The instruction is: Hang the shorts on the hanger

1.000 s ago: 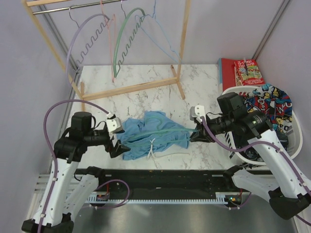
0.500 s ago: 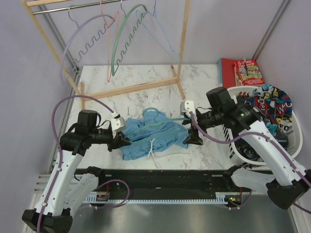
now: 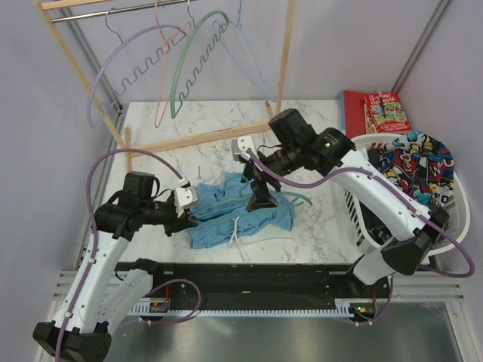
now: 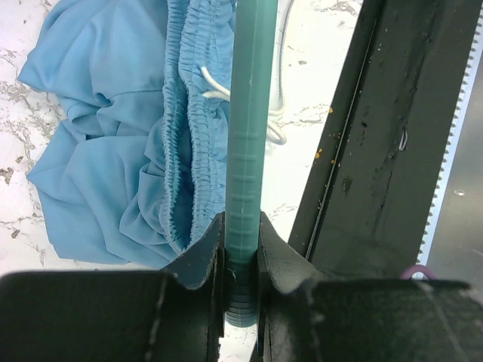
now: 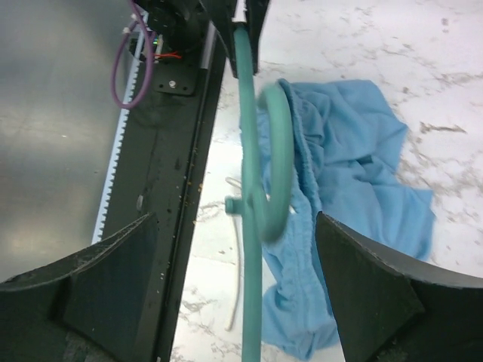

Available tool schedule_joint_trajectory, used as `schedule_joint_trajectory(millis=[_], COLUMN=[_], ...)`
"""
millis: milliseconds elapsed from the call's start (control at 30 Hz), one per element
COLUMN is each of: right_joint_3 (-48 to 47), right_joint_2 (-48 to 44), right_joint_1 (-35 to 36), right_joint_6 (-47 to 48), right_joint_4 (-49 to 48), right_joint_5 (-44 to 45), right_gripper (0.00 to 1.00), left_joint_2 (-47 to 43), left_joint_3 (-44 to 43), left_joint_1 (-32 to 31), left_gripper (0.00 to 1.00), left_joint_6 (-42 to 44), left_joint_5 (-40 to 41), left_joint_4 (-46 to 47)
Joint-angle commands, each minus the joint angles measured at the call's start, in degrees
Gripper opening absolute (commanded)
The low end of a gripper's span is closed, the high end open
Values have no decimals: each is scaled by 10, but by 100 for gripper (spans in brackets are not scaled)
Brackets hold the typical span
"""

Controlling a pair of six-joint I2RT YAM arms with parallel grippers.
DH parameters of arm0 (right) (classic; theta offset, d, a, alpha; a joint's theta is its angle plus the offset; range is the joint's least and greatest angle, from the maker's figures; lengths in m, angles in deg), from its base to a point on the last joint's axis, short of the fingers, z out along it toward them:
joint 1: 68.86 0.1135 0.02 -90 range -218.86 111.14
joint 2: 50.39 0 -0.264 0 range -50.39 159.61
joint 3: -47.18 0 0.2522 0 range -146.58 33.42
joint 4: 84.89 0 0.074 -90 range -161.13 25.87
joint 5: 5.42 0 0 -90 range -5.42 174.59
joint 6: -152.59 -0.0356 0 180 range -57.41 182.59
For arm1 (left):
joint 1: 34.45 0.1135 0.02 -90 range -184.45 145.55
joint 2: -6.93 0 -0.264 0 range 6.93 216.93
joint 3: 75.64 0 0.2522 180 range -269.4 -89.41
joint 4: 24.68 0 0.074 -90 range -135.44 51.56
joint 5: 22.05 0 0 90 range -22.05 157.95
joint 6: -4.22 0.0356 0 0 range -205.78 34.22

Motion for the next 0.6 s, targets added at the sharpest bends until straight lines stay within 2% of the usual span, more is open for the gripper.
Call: schedule_joint_trajectory(millis=[0,67,167,200,300,333,400,433,467,500,567], right_joint_3=[-31,-30,-38,-41,-45,-45,-42,-39,-39,-39,-35], right_joint_2=[39,56,75,83,89,88,82,78,72,68,51], right_joint_1=[55,75,83,85,85,85,84,85,85,85,82], right_joint_6=[-42,-43,-47,-46,-34,-24,-21,-18,-12,-3,21], right_joint_4=[-1,-13,-13,-13,-7,-5,0,1,6,12,29], right_joint_5=[-2,17,31,43,57,60,69,85,93,101,129], right_gripper=[87,79,51,30,4,0,0,0,0,0,0], left_joint_2=[1,0,-4,-5,-14,-17,-18,-18,-15,-14,-14], left_joint_3=[-24,-24,-24,-24,-19,-16,-12,-11,-12,-12,-10], left_joint_1=[-9,-9,-12,-12,-13,-13,-13,-13,-14,-13,-12], left_gripper=[2,2,2,2,2,2,3,7,29,41,57], left_joint_6=[30,30,31,31,35,36,37,36,31,25,1], left_joint_5=[18,21,26,28,30,31,36,36,36,41,60], left_joint_4=[-2,-3,-3,-4,-6,-7,-7,-8,-6,-5,5])
